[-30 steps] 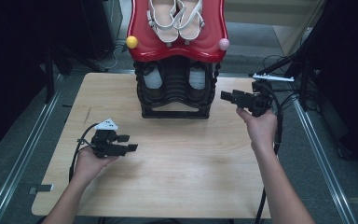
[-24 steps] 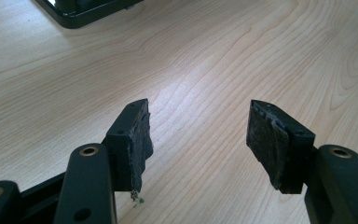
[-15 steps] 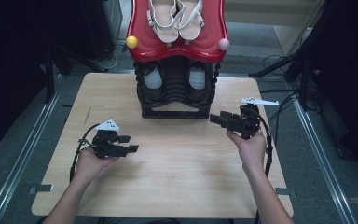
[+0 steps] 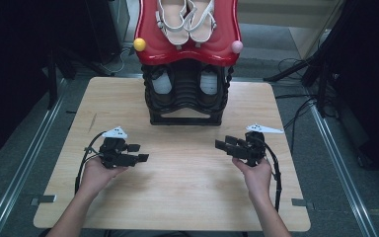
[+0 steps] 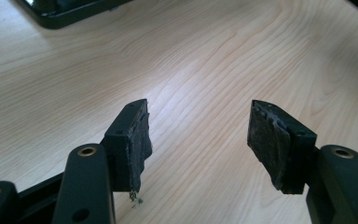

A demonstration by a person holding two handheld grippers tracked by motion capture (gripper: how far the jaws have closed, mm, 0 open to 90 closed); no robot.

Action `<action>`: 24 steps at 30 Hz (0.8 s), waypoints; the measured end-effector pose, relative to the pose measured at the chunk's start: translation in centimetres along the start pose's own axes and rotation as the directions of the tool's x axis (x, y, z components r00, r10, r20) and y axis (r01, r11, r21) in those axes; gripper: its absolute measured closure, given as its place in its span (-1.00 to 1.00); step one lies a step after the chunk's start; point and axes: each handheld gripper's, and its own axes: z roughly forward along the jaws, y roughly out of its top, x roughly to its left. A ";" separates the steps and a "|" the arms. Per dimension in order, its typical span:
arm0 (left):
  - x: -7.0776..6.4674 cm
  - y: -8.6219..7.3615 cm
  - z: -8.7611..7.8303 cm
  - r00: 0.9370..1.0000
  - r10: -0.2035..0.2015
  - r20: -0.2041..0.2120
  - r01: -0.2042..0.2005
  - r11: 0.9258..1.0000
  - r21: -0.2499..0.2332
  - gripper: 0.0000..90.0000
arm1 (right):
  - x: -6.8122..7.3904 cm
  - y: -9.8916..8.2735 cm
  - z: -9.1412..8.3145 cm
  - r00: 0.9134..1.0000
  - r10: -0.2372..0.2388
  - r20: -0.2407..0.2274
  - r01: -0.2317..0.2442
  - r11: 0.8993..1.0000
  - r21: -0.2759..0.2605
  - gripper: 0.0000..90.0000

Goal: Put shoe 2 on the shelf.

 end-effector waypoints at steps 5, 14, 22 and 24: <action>-0.4 0.1 0.4 1.000 0.006 -0.002 -0.006 1.000 0.018 -0.15 | 0.0 -1.0 0.5 1.000 -0.005 -0.007 0.005 1.000 0.015 -0.11; -0.7 0.1 0.8 1.000 0.018 0.007 -0.019 0.999 0.029 -0.15 | -0.8 -2.1 1.7 1.000 -0.011 -0.003 0.011 0.998 0.069 -0.13; -1.2 0.2 1.1 0.999 0.020 0.031 -0.021 0.999 0.036 -0.16 | -0.5 -2.4 2.0 0.999 -0.042 0.006 0.041 0.994 0.098 -0.13; -1.2 0.2 1.2 0.999 0.017 0.032 -0.018 0.999 0.041 -0.17 | -0.6 -2.5 2.1 0.999 -0.038 0.012 0.036 0.994 0.107 -0.13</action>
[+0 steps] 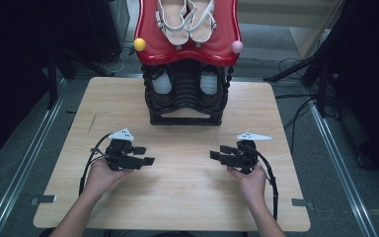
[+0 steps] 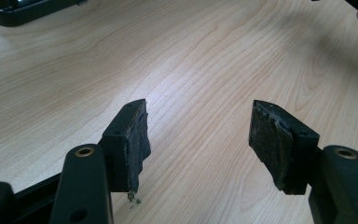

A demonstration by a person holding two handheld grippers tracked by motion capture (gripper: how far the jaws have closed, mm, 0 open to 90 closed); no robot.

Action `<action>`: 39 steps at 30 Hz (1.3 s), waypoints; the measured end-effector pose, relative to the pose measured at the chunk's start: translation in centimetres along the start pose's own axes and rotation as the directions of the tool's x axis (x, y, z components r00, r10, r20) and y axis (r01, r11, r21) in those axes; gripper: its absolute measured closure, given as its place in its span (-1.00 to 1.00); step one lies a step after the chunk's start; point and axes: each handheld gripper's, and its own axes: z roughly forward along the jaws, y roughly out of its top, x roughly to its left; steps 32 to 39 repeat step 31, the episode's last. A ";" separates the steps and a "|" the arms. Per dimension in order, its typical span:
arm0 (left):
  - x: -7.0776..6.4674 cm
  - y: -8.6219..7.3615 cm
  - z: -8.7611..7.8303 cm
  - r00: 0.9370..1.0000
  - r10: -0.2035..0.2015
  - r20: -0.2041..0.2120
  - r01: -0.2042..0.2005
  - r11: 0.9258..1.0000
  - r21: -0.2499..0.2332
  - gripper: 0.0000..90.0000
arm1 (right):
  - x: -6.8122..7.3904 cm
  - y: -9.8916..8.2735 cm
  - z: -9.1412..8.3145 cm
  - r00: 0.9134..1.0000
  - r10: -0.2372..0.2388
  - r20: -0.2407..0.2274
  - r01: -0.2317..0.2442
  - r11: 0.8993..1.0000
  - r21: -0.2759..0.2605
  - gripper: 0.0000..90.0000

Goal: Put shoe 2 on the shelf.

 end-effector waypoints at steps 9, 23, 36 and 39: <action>0.0 -0.1 0.2 1.000 0.008 -0.009 -0.008 1.000 0.016 -0.17 | -0.2 -0.2 0.2 1.000 0.007 0.003 -0.007 1.000 0.004 -0.13; -0.1 -0.1 0.5 1.000 0.019 -0.007 -0.019 1.000 0.024 -0.18 | -0.2 -0.4 0.6 1.000 -0.007 0.011 0.007 1.000 0.023 -0.14; -0.2 -0.1 0.8 1.000 0.024 -0.005 -0.024 0.999 0.030 -0.21 | 0.0 -0.4 1.1 0.999 -0.036 0.033 0.035 0.998 0.047 -0.15; -0.2 -0.1 0.8 1.000 0.024 -0.005 -0.024 0.999 0.030 -0.21 | 0.0 -0.4 1.1 0.999 -0.036 0.033 0.035 0.998 0.047 -0.15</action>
